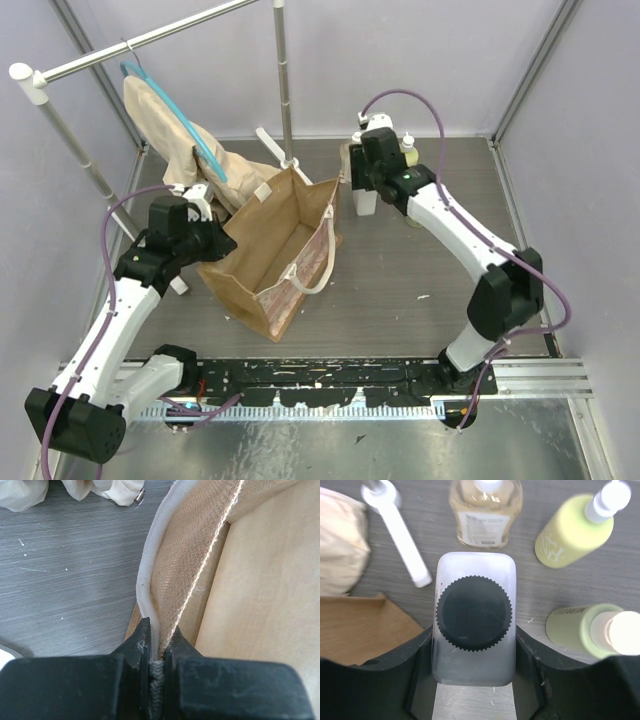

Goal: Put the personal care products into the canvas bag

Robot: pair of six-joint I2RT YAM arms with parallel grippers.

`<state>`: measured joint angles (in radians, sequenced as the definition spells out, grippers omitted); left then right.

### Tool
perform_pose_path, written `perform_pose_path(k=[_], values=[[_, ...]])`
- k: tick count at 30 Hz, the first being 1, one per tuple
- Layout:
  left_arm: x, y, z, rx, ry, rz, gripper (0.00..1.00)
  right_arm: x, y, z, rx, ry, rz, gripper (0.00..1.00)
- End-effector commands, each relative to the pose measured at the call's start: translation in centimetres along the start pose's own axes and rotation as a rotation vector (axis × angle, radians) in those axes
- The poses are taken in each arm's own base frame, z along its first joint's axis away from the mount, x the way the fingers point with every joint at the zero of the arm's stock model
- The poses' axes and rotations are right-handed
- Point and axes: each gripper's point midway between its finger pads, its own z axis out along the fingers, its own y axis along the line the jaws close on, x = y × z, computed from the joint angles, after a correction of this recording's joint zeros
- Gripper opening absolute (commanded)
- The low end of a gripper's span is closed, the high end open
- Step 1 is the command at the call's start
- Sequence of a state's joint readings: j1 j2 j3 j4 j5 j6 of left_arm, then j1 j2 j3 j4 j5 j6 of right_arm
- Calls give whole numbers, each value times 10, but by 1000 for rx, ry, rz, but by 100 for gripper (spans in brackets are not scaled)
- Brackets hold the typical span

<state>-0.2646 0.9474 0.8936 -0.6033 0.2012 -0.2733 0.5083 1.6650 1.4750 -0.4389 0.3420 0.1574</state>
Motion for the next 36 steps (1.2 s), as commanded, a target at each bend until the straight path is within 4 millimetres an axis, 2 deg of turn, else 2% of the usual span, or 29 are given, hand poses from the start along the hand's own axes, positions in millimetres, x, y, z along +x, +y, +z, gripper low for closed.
perform_pose_path(k=[1, 6, 9, 17, 23, 31, 36], values=[[8, -3, 5, 27, 23, -7, 0, -131, 13, -100, -198, -377, 74, 1], [9, -4, 7, 38, 29, -5, 0, -162, 32, -156, -388, -493, 49, 1], [11, -5, 8, 43, 38, -2, 0, -174, 40, -183, -468, -553, 25, 1], [13, -5, 10, 48, 48, -1, 0, -195, 58, -232, -636, -649, -31, 1], [16, -5, 11, 53, 57, 1, 0, -215, 62, -266, -699, -724, -41, 1], [16, -7, 13, 67, 53, -2, 0, -214, 79, -274, -783, -723, -44, 1], [14, -11, 10, 84, 46, -3, 0, -199, 96, -261, -844, -676, -51, 1]])
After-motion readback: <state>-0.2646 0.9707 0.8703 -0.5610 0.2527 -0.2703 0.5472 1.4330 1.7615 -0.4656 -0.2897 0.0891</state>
